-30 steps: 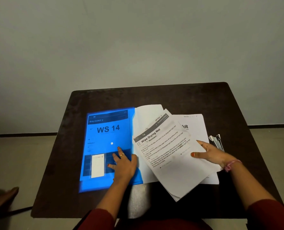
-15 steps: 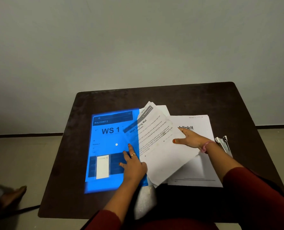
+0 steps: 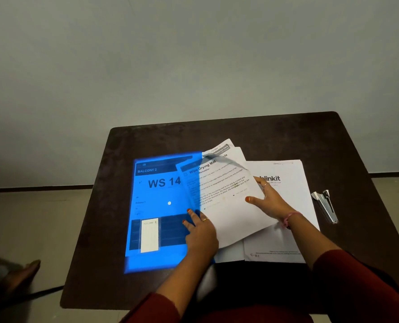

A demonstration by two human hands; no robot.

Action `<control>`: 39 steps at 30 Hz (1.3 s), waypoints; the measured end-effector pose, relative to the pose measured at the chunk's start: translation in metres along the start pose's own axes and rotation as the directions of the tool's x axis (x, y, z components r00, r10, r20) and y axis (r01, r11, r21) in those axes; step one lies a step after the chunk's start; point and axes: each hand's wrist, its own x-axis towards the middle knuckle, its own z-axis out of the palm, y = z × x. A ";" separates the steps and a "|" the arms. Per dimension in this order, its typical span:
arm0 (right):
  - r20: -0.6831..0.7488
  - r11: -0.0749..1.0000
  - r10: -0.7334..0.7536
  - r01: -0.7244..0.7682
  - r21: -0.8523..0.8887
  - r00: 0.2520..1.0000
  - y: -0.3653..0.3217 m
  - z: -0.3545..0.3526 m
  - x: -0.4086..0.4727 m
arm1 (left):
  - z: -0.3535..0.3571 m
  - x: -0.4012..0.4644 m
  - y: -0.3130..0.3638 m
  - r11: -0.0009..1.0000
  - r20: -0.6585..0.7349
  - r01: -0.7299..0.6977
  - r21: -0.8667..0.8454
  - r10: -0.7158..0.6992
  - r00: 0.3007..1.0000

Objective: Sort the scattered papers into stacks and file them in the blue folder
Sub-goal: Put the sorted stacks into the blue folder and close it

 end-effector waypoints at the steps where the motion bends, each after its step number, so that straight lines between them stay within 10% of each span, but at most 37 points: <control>1: -0.011 1.000 0.001 -0.001 0.009 1.000 0.003 0.001 -0.001 | 0.000 -0.001 0.000 1.000 0.015 0.003 -0.008 -0.003 1.000; 14: -0.029 0.988 -0.022 0.026 0.152 0.999 -0.006 0.019 -0.009 | -0.002 -0.006 0.000 0.998 0.062 0.042 -0.053 -0.038 0.997; 20: -0.092 0.987 -0.119 0.107 -0.118 0.989 -0.009 0.075 -0.026 | 0.000 -0.005 0.001 0.998 0.035 0.052 -0.038 -0.050 0.998; 29: 0.075 0.970 -0.104 0.084 0.230 0.992 -0.029 0.137 -0.036 | -0.004 -0.009 -0.003 0.997 0.027 0.018 -0.071 -0.016 0.999; 35: 0.340 0.993 -0.094 0.064 0.099 0.936 -0.037 0.135 -0.028 | -0.004 -0.011 -0.010 0.998 0.021 -0.024 -0.065 0.026 0.999; 39: 0.049 0.997 -0.012 0.008 0.079 0.999 -0.039 0.135 -0.027 | -0.006 -0.013 -0.012 0.993 0.012 -0.051 -0.108 0.053 0.999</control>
